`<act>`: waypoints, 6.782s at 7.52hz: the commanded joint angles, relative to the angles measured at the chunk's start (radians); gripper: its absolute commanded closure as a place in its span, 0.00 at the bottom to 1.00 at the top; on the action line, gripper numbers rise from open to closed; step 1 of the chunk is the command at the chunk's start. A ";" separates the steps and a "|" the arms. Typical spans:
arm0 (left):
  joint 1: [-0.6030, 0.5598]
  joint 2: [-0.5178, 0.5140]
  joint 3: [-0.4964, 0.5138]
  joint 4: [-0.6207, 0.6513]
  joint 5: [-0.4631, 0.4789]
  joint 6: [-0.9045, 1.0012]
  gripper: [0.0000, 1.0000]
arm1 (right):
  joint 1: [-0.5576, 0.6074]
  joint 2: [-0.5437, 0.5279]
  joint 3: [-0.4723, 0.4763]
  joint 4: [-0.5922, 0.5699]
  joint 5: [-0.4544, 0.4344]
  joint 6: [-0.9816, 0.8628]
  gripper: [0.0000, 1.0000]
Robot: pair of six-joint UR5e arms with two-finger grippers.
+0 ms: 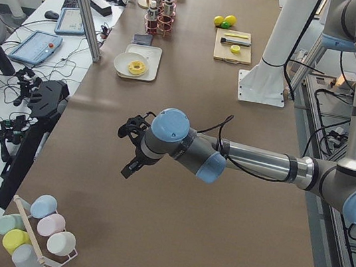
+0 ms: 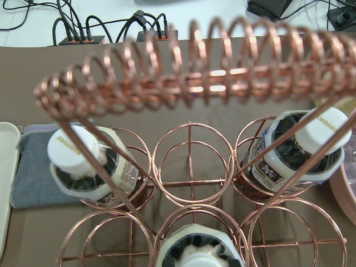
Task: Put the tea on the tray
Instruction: 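Reach the right gripper to a dark tea bottle in the copper rack, then close the right gripper on the bottle cap and lift it out, then carry the bottle with the right gripper and set it on the table, then release the bottle and withdraw the right gripper while the left arm approaches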
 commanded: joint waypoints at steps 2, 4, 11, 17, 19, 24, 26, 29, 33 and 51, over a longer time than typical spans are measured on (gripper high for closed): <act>0.003 0.000 -0.001 -0.001 -0.002 0.000 0.01 | 0.039 0.002 0.015 -0.006 0.024 -0.027 1.00; 0.003 0.000 -0.002 0.002 -0.038 -0.002 0.01 | 0.125 -0.001 0.032 -0.010 0.105 -0.091 1.00; 0.011 0.000 0.000 0.000 -0.040 -0.002 0.01 | 0.114 0.259 0.264 -0.578 0.179 -0.151 1.00; 0.032 -0.002 0.000 -0.014 -0.040 -0.047 0.01 | -0.388 0.482 0.249 -0.636 -0.130 0.278 1.00; 0.032 0.000 0.000 -0.015 -0.041 -0.048 0.01 | -0.543 0.616 0.150 -0.678 -0.284 0.400 1.00; 0.032 0.002 0.005 -0.011 -0.080 -0.049 0.01 | -0.705 0.661 0.060 -0.661 -0.449 0.507 1.00; 0.032 0.002 0.005 -0.011 -0.080 -0.049 0.01 | -0.712 0.657 0.049 -0.647 -0.466 0.512 1.00; 0.032 0.002 0.005 -0.011 -0.080 -0.049 0.01 | -0.714 0.655 0.014 -0.587 -0.473 0.512 1.00; 0.032 0.002 0.006 -0.012 -0.080 -0.049 0.01 | -0.709 0.654 0.019 -0.595 -0.478 0.539 0.00; 1.193 -0.776 -0.296 0.523 0.814 -1.357 0.00 | 0.241 -0.472 0.068 0.149 0.327 -0.426 0.00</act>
